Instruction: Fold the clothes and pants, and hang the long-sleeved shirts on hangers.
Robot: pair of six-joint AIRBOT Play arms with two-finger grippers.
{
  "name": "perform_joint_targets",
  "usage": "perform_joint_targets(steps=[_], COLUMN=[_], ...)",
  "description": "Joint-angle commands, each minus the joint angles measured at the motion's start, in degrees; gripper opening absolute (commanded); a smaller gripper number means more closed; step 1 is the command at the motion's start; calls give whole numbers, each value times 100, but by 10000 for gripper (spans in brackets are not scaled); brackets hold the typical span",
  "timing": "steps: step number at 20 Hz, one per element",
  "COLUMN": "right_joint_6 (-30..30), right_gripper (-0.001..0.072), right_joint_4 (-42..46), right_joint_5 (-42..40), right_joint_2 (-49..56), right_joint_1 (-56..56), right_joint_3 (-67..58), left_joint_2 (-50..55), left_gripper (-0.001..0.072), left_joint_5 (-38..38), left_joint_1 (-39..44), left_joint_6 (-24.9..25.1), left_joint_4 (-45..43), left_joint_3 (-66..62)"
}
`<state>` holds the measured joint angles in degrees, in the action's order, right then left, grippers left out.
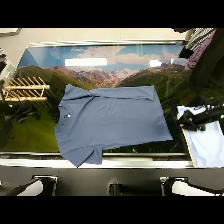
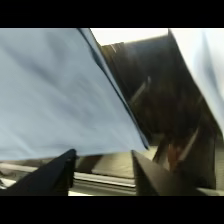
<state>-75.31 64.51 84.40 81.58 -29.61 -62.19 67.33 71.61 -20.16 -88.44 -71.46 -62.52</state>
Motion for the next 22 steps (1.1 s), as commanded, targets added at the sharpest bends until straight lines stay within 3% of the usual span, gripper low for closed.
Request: perform_joint_targets(steps=[1,14,17,18,19,22], right_joint_6=[232,468,734,802,935,1027], right_gripper=[440,427,272,128,32,31], right_joint_4=[151,-452,-758,-920,-1104,-1333], right_joint_5=[-437,-1519,-1515,-1488,-1438,-1296], right_joint_2=[-81,-81,-81,-81,-83,-87], right_joint_1=[-44,-42,-42,-42,-42,-42], right_joint_3=[857,1912,1919,1919,1919,1919], left_joint_2=[-376,-374,-378,-396,-459,-898], left_gripper=[392,389,391,392,391,391], left_joint_5=[-66,-195,-146,-109,-114,-138], left_joint_1=[-116,-118,-125,-131,-181,-522], left_joint_6=[17,20,-208,-76,90,201], left_joint_4=[83,184,188,179,192,286], left_joint_3=[774,872,896,966,1147,2118])
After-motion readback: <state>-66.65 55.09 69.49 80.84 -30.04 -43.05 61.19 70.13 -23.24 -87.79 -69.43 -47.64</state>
